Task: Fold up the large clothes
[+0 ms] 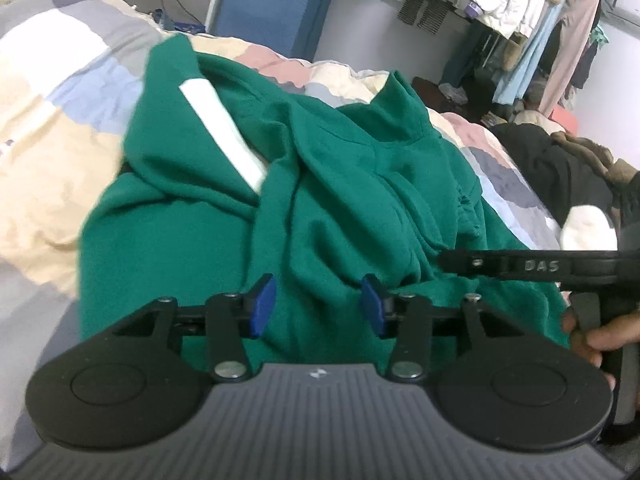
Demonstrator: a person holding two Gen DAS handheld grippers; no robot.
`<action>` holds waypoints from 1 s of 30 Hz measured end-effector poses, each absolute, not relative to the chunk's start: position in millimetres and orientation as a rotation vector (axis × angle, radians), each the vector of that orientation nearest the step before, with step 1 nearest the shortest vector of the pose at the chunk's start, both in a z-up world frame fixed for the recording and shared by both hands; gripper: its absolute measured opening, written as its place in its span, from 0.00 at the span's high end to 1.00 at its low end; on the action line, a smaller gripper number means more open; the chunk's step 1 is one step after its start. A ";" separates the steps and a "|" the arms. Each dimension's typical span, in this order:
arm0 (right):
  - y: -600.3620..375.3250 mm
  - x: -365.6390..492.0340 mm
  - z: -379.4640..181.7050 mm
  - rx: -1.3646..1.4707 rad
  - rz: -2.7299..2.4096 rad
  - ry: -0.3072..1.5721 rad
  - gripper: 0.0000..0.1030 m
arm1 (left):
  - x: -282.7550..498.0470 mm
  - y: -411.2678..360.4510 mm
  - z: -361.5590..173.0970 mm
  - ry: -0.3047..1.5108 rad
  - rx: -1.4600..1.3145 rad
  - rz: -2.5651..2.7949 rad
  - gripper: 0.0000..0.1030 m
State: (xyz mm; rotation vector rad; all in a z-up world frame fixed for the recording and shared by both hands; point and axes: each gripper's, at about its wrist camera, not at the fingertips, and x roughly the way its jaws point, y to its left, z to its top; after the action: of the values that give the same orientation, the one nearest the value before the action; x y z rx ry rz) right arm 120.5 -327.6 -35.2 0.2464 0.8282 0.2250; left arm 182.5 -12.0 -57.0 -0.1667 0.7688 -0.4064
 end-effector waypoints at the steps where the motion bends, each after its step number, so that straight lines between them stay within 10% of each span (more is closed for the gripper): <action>1: -332.2 115.5 -31.0 0.247 0.218 0.825 0.60 | 177.9 -7.0 -55.0 0.772 -0.168 -0.394 0.47; 13: -463.1 38.5 -11.2 0.455 -0.008 0.811 0.22 | 119.0 115.1 -56.6 0.884 -0.460 -0.158 0.43; 30: -509.3 25.2 -82.8 0.765 0.173 0.902 0.18 | 125.3 135.8 -108.3 0.991 -0.791 -0.349 0.40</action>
State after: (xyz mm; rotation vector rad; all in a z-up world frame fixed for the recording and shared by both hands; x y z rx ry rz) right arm 25.2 -509.3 -82.8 0.7651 0.9024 0.1731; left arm 125.3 135.8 -108.3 -0.7908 0.9911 -0.3491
